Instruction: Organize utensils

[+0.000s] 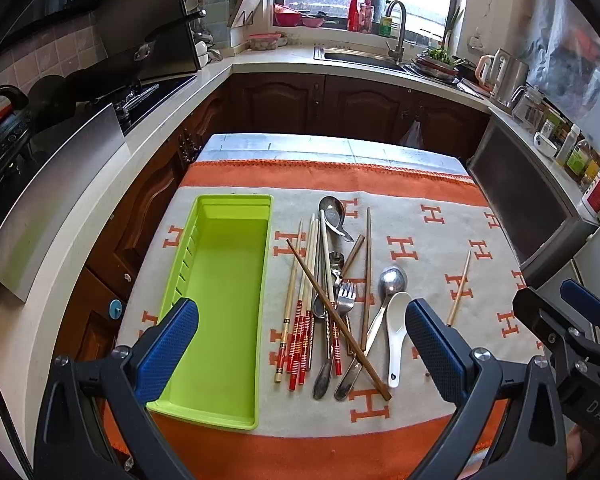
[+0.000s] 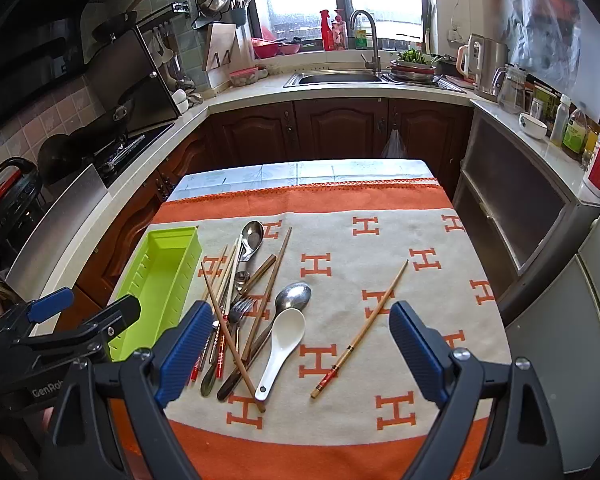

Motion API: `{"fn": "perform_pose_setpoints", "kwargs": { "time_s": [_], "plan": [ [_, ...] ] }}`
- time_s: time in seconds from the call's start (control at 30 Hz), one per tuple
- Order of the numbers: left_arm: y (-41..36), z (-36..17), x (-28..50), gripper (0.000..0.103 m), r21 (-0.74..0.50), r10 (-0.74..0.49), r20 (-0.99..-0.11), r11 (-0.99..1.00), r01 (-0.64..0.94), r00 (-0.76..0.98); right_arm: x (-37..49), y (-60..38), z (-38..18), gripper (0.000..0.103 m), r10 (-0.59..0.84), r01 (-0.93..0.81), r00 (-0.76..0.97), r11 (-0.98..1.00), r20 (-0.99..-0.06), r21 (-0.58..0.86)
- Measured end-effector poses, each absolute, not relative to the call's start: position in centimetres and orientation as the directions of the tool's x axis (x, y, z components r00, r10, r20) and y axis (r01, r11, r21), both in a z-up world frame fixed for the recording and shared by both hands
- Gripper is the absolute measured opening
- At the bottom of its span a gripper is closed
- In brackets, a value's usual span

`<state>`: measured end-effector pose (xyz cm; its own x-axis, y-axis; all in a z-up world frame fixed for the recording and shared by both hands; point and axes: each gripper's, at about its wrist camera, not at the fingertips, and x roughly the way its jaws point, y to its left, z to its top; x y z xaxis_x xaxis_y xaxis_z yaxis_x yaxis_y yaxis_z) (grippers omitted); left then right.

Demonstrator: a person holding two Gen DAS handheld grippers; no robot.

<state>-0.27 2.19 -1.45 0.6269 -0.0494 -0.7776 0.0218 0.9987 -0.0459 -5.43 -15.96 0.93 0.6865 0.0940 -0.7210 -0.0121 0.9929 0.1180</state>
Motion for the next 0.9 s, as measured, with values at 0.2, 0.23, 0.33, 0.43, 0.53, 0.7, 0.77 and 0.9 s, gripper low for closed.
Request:
{"fn": "perform_pose_setpoints", "kwargs": {
  "time_s": [0.2,0.23,0.33,0.43,0.53,0.7,0.77,0.9],
  "plan": [
    [2.3,-1.47,-0.25,0.102,-0.048,-0.052,-0.779,0.999,0.023,0.624,-5.43,-15.95,0.83,0.09,0.095,-0.012,0.686,0.993,-0.721,0.119],
    [2.37,-1.51,-0.23,0.102,-0.049,-0.053,-0.781,0.999,0.023,0.623,-5.43,-15.92,0.84,0.09,0.095,-0.012,0.686,0.993,-0.721,0.12],
    [2.42,-1.54,-0.26,0.102,-0.05,-0.054,-0.78,0.998,0.025,0.623,-5.46,-15.9,0.8,0.09,0.095,-0.011,0.686,0.993,-0.721,0.12],
    [2.35,-1.48,-0.42,0.102,-0.051,-0.06,-0.774,0.998,0.032,0.631,-5.47,-15.91,0.78,0.09,0.095,-0.011,0.687,0.993,-0.721,0.119],
    [2.1,-1.42,-0.55,0.102,-0.049,-0.062,-0.771,0.998,0.038,0.634,-5.47,-15.97,0.75,0.09,0.095,-0.012,0.686,0.993,-0.721,0.12],
    [1.87,-1.42,-0.64,0.102,-0.05,-0.066,-0.772,0.998,0.042,0.632,-5.48,-15.95,0.76,0.09,0.095,-0.01,0.686,0.993,-0.722,0.121],
    [1.76,-1.5,-0.65,0.102,-0.051,-0.066,-0.775,0.998,0.043,0.628,-5.49,-15.95,0.76,0.09,0.096,-0.01,0.686,0.992,-0.722,0.122],
    [1.76,-1.6,-0.59,0.102,-0.051,-0.065,-0.781,0.998,0.04,0.621,-5.48,-16.03,0.72,0.09,0.096,-0.011,0.686,0.992,-0.721,0.122]
  ]
}}
